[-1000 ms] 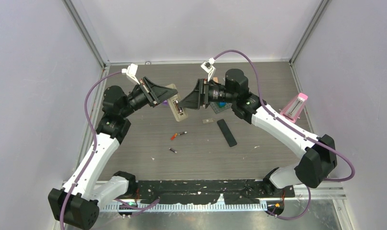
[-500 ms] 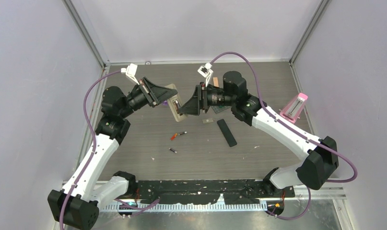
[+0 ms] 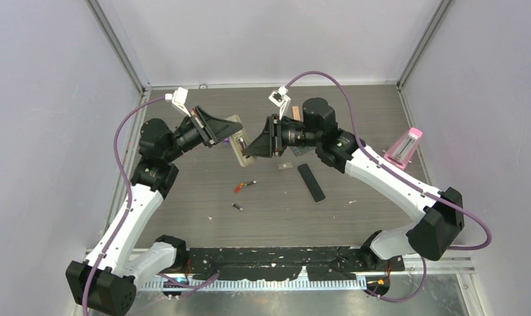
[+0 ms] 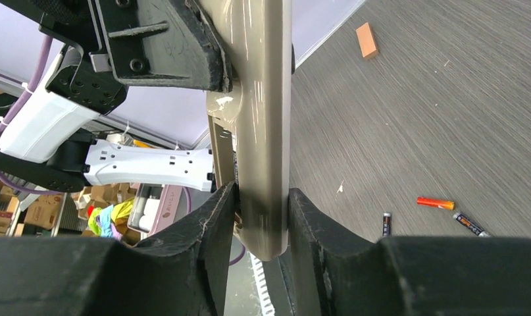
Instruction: Load the batteries into the remote control
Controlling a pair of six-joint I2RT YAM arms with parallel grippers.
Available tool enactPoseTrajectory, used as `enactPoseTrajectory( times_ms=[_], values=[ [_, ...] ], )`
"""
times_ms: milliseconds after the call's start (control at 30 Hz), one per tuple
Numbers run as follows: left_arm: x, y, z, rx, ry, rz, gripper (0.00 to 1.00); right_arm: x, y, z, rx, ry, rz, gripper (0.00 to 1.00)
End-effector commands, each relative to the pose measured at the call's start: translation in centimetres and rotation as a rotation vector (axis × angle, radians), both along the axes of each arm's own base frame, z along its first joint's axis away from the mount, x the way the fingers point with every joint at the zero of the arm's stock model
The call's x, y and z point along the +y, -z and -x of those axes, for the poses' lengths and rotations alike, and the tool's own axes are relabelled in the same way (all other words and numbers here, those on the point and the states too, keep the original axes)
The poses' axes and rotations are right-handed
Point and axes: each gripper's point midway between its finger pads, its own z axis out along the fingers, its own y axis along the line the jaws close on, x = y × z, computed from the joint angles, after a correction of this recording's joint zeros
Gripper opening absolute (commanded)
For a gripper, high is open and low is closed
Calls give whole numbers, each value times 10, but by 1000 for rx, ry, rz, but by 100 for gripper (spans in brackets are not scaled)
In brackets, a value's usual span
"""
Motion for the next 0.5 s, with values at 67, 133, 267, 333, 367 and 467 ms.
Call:
enactPoseTrajectory(
  times_ms=[67,133,267,333,367,467],
  values=[
    [3,-22,8,-87,1,21,0,-2,-21,-9,-33,59,-34,55],
    [4,-19,7,-85,-11,12,0,-3,-27,-8,-47,65,-51,72],
    [13,-8,-3,-47,-84,-20,0,-10,-35,-13,-80,101,-83,84],
    [24,4,-12,12,-143,-37,0,-13,-31,-19,-92,126,-75,85],
    [32,10,-17,37,-174,-42,0,-15,-29,-20,-95,132,-68,85],
    [52,26,-28,94,-249,-58,0,-21,-5,-30,-127,167,17,81]
  ],
)
